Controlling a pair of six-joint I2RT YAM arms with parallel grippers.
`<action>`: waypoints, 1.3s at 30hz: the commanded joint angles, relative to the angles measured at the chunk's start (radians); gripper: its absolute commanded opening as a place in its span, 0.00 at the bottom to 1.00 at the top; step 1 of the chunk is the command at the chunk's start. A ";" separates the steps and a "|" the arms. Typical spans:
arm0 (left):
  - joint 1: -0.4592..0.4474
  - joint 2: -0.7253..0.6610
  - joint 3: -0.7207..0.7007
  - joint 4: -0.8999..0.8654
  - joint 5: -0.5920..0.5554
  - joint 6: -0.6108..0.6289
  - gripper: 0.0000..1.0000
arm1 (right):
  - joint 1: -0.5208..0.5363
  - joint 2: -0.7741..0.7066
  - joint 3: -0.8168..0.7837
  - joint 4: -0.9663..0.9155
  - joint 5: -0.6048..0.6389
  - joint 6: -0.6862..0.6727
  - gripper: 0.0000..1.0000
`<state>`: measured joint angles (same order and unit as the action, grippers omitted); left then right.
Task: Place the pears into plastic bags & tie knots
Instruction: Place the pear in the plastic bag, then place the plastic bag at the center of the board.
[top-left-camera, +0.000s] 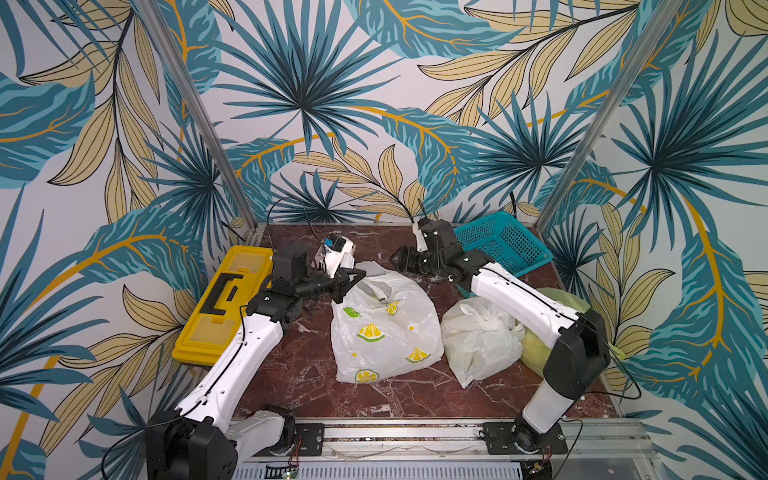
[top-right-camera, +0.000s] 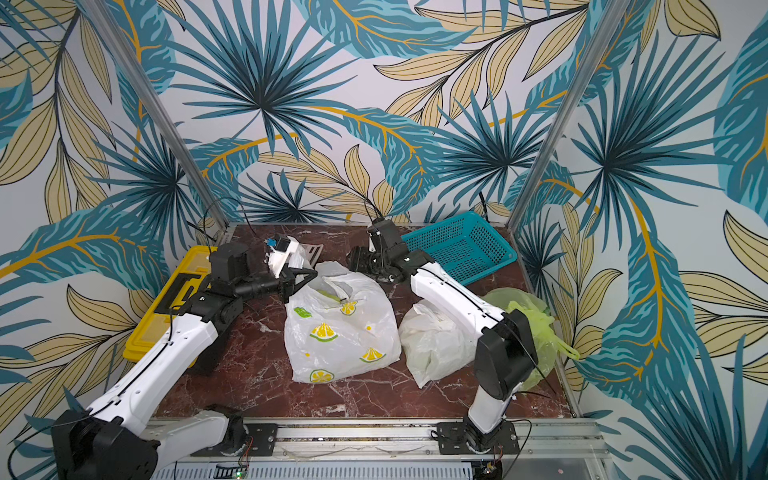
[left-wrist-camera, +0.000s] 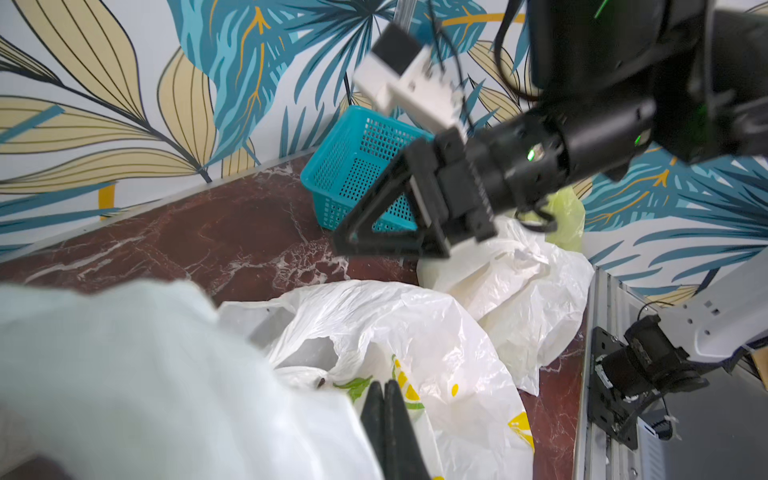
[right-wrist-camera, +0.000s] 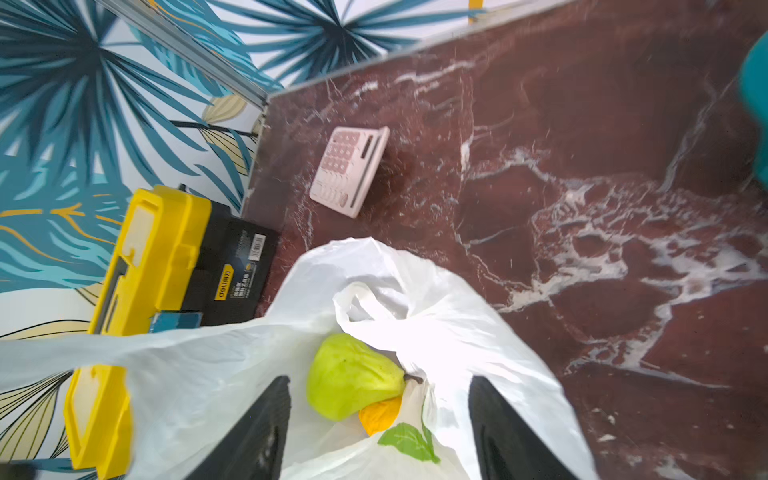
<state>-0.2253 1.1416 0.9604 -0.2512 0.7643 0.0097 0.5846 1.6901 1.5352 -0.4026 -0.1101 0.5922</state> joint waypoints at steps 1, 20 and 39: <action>0.007 -0.051 -0.026 0.021 0.054 0.076 0.03 | 0.008 0.038 0.026 -0.110 -0.013 -0.091 0.59; 0.008 -0.079 -0.010 0.021 0.074 0.103 0.03 | 0.137 0.286 0.163 -0.168 0.214 -0.690 0.78; 0.075 -0.145 0.101 0.020 -0.106 -0.042 0.02 | -0.046 -0.050 -0.168 0.257 -0.138 -0.194 0.02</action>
<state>-0.1585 1.0344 1.0149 -0.2523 0.6910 -0.0029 0.5827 1.7218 1.4525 -0.2649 -0.0544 0.1967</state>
